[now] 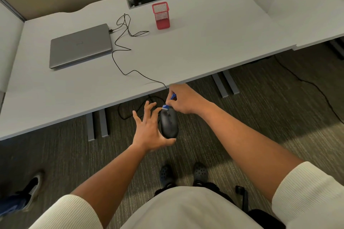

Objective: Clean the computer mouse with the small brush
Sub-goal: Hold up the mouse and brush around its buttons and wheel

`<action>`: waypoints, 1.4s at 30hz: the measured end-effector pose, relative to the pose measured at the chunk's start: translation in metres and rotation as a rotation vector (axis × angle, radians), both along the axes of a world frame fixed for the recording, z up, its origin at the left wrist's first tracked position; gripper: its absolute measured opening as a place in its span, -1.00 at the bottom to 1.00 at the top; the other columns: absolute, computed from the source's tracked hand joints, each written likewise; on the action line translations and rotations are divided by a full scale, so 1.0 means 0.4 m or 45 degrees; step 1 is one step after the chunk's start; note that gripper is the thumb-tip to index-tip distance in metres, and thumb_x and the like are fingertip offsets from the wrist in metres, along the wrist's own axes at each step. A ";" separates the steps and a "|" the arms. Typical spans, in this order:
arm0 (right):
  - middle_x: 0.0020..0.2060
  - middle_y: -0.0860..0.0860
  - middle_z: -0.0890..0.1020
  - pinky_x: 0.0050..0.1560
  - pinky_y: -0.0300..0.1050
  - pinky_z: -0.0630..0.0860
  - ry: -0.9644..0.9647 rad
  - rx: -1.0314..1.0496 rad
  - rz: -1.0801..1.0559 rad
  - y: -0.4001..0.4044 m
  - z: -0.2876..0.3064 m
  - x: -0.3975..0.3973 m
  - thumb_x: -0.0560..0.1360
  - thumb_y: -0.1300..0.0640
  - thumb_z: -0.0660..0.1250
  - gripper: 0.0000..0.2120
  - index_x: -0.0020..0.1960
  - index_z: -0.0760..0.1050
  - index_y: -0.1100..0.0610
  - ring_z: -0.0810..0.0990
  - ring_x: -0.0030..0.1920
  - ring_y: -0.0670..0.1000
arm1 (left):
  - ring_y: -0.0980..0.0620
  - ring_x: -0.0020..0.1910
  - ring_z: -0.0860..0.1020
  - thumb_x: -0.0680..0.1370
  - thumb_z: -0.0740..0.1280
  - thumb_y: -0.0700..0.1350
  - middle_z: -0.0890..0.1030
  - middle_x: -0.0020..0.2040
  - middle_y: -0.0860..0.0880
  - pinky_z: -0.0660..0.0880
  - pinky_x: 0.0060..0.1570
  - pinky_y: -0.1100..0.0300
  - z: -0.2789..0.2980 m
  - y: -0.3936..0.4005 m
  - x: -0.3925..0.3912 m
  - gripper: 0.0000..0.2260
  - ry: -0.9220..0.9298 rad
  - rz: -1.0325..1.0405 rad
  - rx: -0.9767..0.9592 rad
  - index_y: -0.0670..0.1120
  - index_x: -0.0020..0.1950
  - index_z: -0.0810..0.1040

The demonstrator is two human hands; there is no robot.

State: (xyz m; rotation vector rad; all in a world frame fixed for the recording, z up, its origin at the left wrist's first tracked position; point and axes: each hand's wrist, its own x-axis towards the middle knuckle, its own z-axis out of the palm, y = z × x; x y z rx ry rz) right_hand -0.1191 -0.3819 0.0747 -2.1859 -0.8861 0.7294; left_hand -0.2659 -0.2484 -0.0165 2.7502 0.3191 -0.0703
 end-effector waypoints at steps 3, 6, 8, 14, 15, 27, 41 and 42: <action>-0.08 0.02 0.63 -0.21 -0.18 0.43 -0.030 -0.016 -0.002 -0.001 0.000 0.010 0.55 0.18 0.38 -0.90 -0.09 0.47 0.07 0.57 -0.13 -0.06 | -0.04 0.62 -0.23 0.18 0.40 0.50 0.03 0.56 0.01 -0.35 0.46 -0.36 0.001 -0.004 0.001 0.08 -0.002 -0.004 -0.008 -0.02 0.54 0.22; -0.10 0.03 0.67 -0.13 -0.11 0.52 0.120 -0.122 0.187 -0.012 0.001 0.015 0.49 0.17 0.44 -0.86 -0.13 0.48 0.05 0.63 -0.12 -0.01 | -0.06 0.62 -0.21 0.18 0.35 0.53 0.02 0.56 0.00 -0.34 0.47 -0.37 0.000 -0.002 0.003 0.09 0.012 -0.026 0.022 -0.04 0.55 0.22; -0.12 0.03 0.71 -0.07 -0.08 0.59 0.209 -0.165 0.273 -0.014 0.000 0.018 0.47 0.15 0.47 -0.85 -0.12 0.49 0.06 0.69 -0.11 -0.01 | -0.05 0.62 -0.21 0.19 0.34 0.54 0.03 0.56 -0.01 -0.32 0.47 -0.38 -0.004 0.001 -0.001 0.09 0.015 -0.037 0.033 -0.04 0.55 0.22; -0.07 0.00 0.65 -0.15 -0.15 0.46 0.064 -0.021 -0.022 -0.011 -0.028 0.040 0.54 0.19 0.38 -0.93 -0.05 0.50 0.08 0.59 -0.10 -0.06 | -0.06 0.63 -0.19 0.18 0.37 0.52 0.08 0.55 -0.02 -0.27 0.46 -0.44 -0.010 -0.002 0.003 0.07 -0.008 -0.051 0.021 -0.04 0.54 0.24; -0.06 0.01 0.65 -0.14 -0.15 0.48 0.064 -0.022 -0.035 -0.012 -0.032 0.043 0.54 0.20 0.37 -0.94 -0.03 0.50 0.11 0.60 -0.09 -0.05 | -0.06 0.63 -0.19 0.18 0.38 0.52 0.08 0.55 -0.03 -0.27 0.46 -0.44 -0.010 -0.003 0.005 0.07 -0.010 -0.056 0.029 -0.04 0.54 0.24; -0.11 -0.02 0.68 -0.06 -0.12 0.55 0.125 -0.087 -0.028 -0.045 -0.041 0.076 0.51 0.21 0.42 -0.91 -0.06 0.52 0.09 0.64 -0.08 -0.07 | -0.05 0.63 -0.17 0.20 0.40 0.51 0.09 0.55 -0.02 -0.24 0.47 -0.44 -0.016 0.003 0.004 0.06 -0.002 -0.080 0.047 -0.02 0.54 0.23; -0.17 -0.08 0.71 -0.09 -0.18 0.57 0.203 -0.074 -0.018 -0.078 -0.069 0.108 0.45 0.23 0.50 -0.84 -0.15 0.52 0.07 0.70 -0.14 -0.13 | -0.07 0.63 -0.18 0.20 0.40 0.50 0.09 0.56 -0.04 -0.27 0.47 -0.43 -0.008 0.009 0.010 0.05 -0.014 -0.107 0.078 0.00 0.54 0.20; -0.18 -0.09 0.71 -0.09 -0.18 0.55 0.179 -0.060 -0.047 -0.077 -0.072 0.108 0.45 0.22 0.49 -0.84 -0.17 0.52 0.06 0.68 -0.12 -0.13 | -0.07 0.63 -0.18 0.20 0.40 0.50 0.08 0.56 -0.04 -0.27 0.47 -0.43 -0.008 0.008 0.012 0.05 -0.016 -0.108 0.076 0.01 0.54 0.20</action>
